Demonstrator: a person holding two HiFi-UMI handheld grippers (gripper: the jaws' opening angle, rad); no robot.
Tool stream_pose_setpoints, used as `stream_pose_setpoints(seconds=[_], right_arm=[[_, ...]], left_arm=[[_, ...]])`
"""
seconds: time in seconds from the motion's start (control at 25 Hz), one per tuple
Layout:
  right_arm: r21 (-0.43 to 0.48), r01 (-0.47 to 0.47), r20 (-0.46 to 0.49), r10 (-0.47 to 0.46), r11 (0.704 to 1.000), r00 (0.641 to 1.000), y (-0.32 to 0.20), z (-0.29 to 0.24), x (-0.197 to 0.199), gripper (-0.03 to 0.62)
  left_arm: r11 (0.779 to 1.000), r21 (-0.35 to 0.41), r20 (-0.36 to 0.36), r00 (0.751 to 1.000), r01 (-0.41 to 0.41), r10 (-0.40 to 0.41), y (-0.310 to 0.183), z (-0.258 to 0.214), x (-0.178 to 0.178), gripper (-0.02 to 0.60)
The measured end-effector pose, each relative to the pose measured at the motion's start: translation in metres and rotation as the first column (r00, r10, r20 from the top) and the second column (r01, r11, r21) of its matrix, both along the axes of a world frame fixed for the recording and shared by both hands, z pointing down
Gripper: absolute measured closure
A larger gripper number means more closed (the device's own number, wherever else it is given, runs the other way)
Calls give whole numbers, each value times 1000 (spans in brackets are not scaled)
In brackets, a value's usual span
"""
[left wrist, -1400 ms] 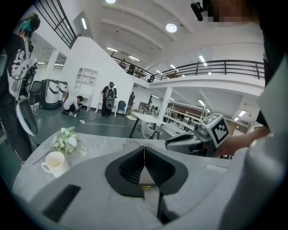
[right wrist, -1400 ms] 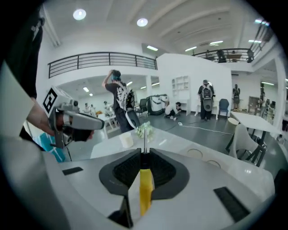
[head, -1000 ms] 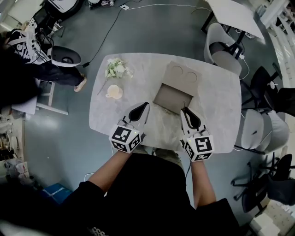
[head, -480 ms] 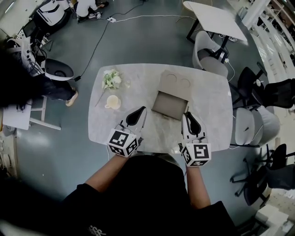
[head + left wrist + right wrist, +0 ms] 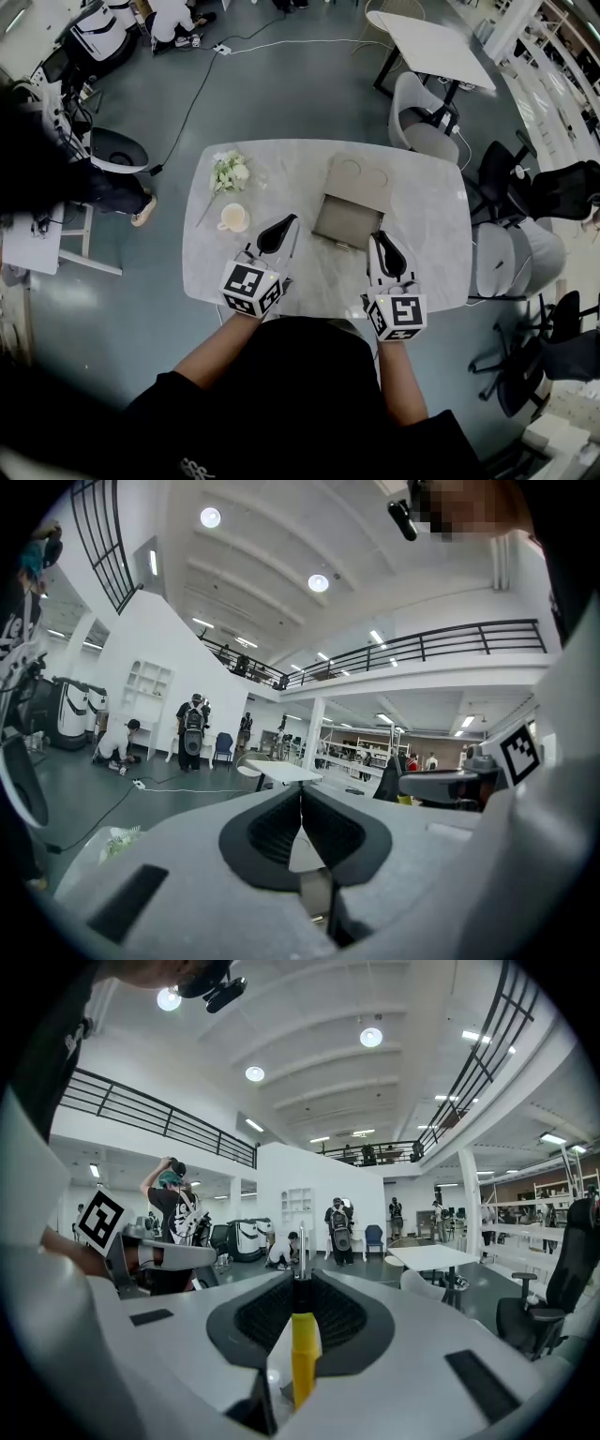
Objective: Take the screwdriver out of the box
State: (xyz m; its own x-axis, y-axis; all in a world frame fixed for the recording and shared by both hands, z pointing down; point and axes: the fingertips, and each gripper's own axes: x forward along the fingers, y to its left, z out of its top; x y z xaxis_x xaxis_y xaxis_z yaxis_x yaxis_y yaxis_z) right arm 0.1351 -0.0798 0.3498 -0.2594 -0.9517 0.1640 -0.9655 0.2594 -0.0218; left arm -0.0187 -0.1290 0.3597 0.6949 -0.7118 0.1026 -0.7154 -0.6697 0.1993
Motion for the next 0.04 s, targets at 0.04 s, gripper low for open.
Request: stream_pose_setpoints(seconds=[0.04], right_arm=[[4, 3, -4, -3, 1000, 1000, -1, -2, -1, 536]], left_arm=[[1000, 0, 0, 1000, -1, 1, 0, 0, -1, 565]])
